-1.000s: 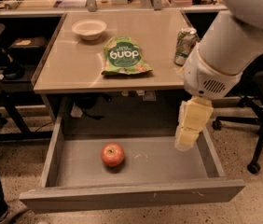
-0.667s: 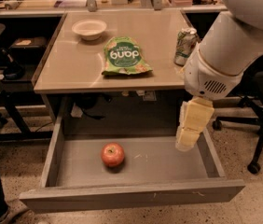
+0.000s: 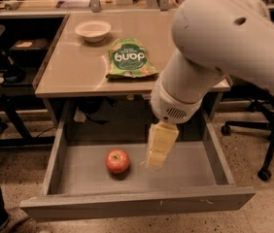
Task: Pick apple from top drawer and place on counter
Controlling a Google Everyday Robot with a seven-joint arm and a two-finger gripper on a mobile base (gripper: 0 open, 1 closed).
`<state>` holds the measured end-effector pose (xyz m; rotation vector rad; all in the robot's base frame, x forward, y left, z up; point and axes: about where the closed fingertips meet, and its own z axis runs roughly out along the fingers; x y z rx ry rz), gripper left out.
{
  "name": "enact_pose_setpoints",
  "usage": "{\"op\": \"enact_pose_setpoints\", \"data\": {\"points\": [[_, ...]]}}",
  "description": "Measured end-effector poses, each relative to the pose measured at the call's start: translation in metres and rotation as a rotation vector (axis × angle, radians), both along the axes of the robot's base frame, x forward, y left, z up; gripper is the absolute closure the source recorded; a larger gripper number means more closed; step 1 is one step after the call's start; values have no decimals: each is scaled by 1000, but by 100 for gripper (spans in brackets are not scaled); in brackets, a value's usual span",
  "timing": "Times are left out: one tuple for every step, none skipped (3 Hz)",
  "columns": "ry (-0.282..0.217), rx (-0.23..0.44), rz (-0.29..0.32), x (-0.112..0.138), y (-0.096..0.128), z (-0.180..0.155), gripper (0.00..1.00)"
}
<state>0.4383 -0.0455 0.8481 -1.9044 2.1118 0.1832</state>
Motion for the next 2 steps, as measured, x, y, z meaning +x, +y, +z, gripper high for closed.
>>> {"op": "enact_pose_setpoints", "data": {"points": [[26, 25, 12, 1, 35, -29, 0], [25, 27, 9, 2, 36, -29, 0]]}}
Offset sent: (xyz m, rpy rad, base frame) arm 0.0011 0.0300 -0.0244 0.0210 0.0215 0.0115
